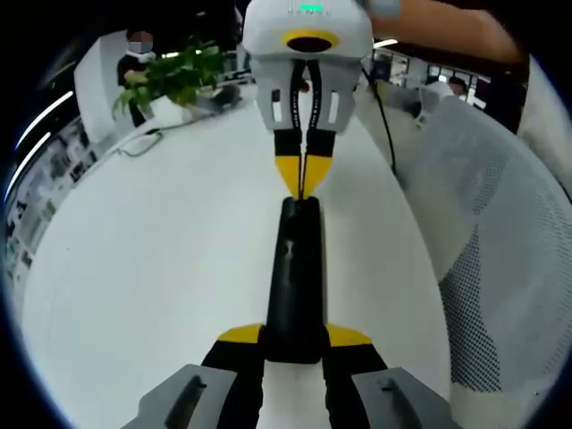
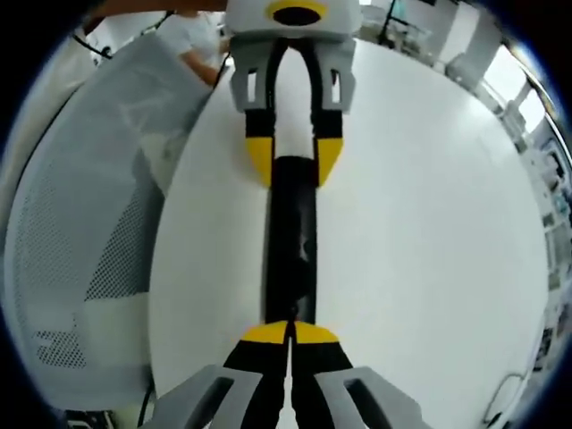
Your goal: Press the specified remote control buttons in sequence, fully releasing each button before pressing the next.
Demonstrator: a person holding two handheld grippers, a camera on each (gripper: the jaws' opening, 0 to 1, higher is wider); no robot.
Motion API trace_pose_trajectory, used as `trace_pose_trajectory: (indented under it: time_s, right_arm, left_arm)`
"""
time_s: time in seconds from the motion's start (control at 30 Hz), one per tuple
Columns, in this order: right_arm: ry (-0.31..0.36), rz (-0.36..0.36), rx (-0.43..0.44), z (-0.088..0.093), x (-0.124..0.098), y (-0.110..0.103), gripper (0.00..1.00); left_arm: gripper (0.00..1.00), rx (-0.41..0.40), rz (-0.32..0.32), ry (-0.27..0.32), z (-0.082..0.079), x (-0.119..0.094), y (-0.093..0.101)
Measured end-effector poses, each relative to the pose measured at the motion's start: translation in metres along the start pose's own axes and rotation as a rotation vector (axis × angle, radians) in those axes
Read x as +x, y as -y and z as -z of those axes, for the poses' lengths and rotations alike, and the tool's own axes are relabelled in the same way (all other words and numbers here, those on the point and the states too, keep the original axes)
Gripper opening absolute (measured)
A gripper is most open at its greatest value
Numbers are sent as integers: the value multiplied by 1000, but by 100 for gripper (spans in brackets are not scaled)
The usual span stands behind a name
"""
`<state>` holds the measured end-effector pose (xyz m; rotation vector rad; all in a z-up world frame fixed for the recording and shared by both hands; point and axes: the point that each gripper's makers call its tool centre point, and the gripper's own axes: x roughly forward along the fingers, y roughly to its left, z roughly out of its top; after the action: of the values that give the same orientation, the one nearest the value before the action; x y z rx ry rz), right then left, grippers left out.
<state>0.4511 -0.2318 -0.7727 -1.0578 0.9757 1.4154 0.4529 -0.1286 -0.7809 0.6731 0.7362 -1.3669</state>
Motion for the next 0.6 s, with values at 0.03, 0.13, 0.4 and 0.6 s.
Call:
trace_pose_trajectory:
  time_s: [0.03,0.13,0.4,0.6]
  right_arm:
    - [-1,-1,0,0,0,0,0]
    - [-5,-5,-4,0,0,0,0]
    - [-32,-8,-29,0,2,2,0]
    - [-40,-17,-21,-1,2,1,0]
  left_arm:
    - [24,0,0,1,0,0,0]
    - [24,-3,-1,6,0,0,0]
    - [24,-7,-4,15,-1,0,0]
    - [24,-15,-9,27,-1,-1,1]
